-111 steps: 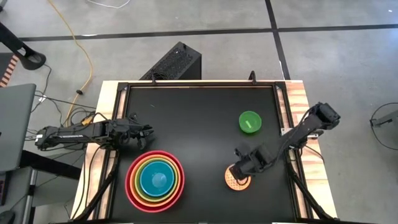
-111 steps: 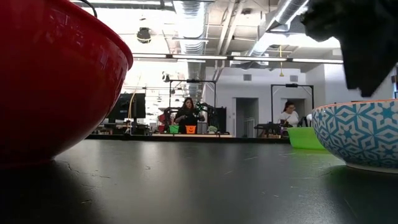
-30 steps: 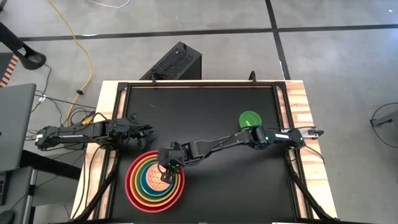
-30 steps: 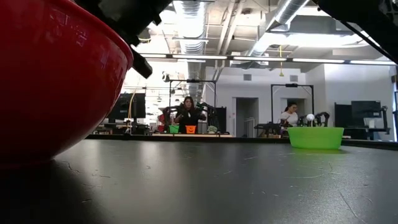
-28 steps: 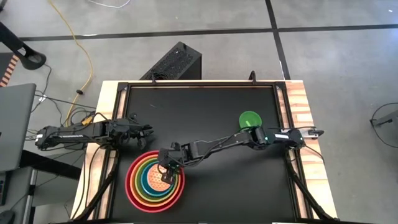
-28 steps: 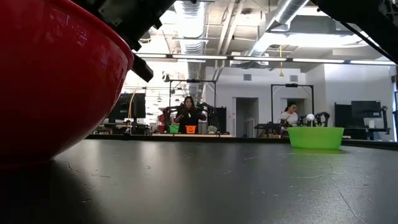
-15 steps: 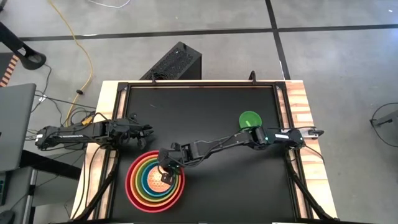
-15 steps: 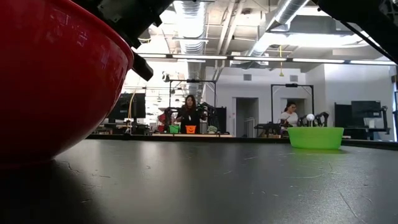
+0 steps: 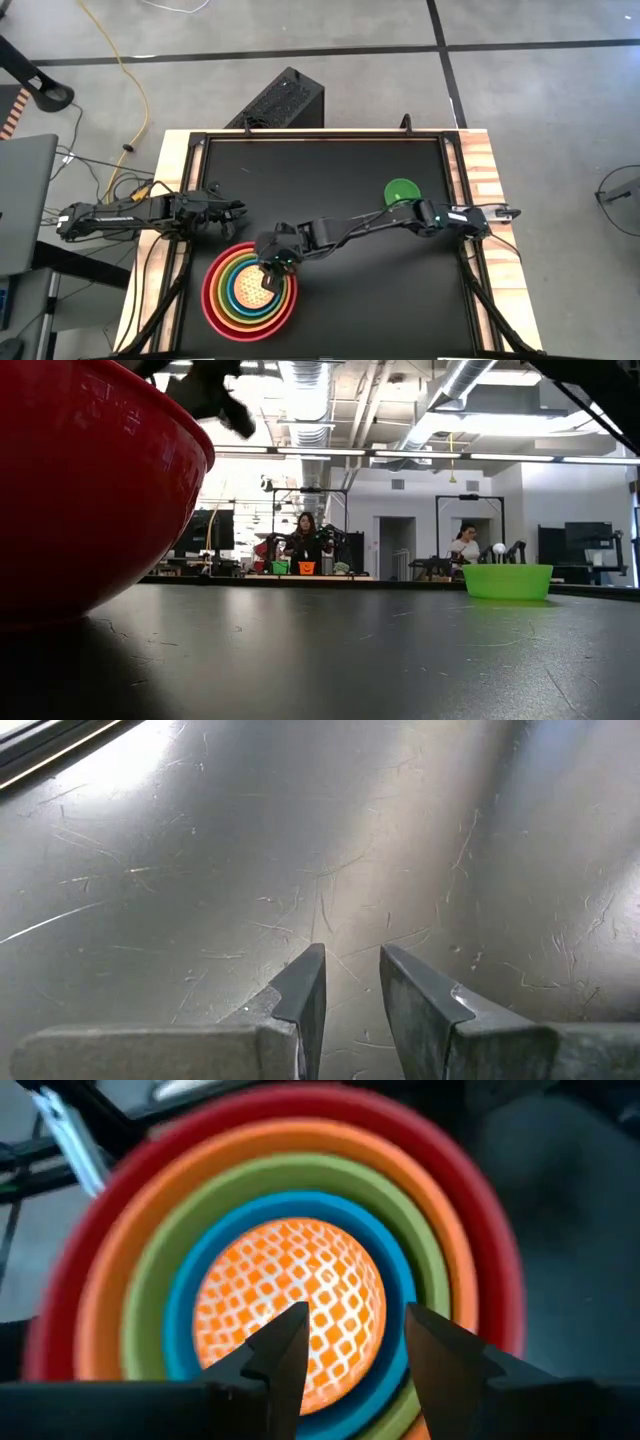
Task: Nest bowls inside each other
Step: Stack the transparent green bowl on top of the orange patterned bowl
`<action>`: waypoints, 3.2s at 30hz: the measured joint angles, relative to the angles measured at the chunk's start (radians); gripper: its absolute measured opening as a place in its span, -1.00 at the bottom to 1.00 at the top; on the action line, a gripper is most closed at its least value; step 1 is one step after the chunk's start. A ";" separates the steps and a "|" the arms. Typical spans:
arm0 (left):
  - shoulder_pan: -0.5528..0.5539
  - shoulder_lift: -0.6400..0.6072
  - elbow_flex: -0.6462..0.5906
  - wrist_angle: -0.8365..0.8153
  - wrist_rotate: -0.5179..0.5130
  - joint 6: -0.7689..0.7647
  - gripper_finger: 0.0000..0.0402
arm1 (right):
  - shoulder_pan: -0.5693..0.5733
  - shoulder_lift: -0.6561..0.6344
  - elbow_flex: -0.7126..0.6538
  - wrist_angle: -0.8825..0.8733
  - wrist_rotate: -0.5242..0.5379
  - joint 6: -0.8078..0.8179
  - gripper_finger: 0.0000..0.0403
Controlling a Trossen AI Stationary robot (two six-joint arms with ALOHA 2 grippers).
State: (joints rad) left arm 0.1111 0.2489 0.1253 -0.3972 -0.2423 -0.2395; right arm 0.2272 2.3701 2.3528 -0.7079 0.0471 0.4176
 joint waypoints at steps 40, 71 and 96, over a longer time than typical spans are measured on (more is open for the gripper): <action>0.000 0.000 0.000 0.000 0.000 0.000 -0.57 | -0.553 -1.007 -1.187 -0.550 0.272 0.430 -0.27; 0.000 0.000 0.000 0.000 0.000 0.000 -0.57 | -0.852 -1.251 -1.779 -0.038 0.011 0.192 -0.34; 0.000 0.000 0.000 0.000 0.000 0.000 -0.57 | -0.538 -1.225 -1.361 0.050 0.039 0.296 -0.99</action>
State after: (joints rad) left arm 0.1110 0.2485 0.1253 -0.3971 -0.2420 -0.2396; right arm -0.3103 1.1447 0.9915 -0.6575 0.0866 0.7133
